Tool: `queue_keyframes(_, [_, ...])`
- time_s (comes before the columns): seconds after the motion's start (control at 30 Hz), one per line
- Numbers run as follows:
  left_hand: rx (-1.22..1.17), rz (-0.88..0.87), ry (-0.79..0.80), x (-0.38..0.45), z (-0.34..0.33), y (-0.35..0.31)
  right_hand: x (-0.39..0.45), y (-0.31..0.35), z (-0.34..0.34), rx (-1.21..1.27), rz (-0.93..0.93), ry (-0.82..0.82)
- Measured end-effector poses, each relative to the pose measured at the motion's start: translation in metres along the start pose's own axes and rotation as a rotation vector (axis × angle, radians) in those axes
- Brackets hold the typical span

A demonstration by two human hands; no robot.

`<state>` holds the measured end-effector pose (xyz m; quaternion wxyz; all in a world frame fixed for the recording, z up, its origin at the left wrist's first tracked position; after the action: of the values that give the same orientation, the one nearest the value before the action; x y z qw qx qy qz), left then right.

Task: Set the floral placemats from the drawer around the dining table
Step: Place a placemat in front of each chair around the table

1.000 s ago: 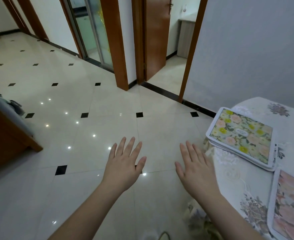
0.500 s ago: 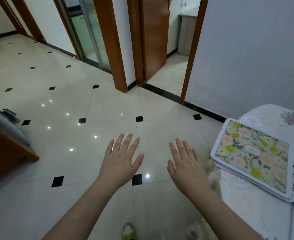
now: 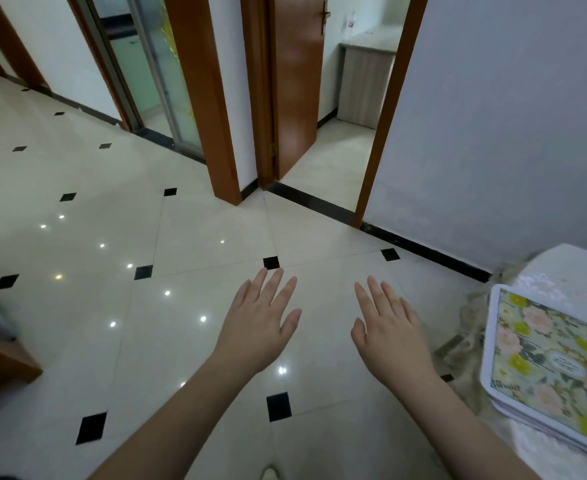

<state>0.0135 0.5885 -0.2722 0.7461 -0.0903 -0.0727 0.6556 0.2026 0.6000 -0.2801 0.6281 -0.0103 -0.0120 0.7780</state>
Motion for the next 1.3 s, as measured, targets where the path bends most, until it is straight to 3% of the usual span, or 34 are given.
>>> queue_keyframes(0.2, [-0.031, -0.09, 0.017, 0.053, 0.008, 0.003, 0.036, -0.019, -0.006, -0.003, -0.14, 0.009])
queue_keyframes(0.53, [-0.045, -0.288, 0.096, 0.173, -0.016, -0.069, 0.085, -0.12, -0.025, 0.028, -0.348, -0.006])
queue_keyframes(0.97, [0.067, -0.57, 0.134, 0.326, -0.043, -0.23, 0.129, -0.281, -0.021, 0.042, -0.539, -0.062])
queue_keyframes(1.3, [0.079, -0.925, 0.196, 0.373, -0.091, -0.352, 0.104, -0.354, -0.035, 0.013, -0.884, -0.056])
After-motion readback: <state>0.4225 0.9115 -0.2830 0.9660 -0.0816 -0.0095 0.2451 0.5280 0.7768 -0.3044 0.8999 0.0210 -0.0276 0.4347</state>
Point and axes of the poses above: each hand's wrist, its own x-axis towards the middle knuckle, its own z-axis out of the back of the hand, y = z × x, the point moved 9 cm from there along x, towards the middle knuckle, and after that the axes turned 6 degrees about -x, right-handed, at the moved point
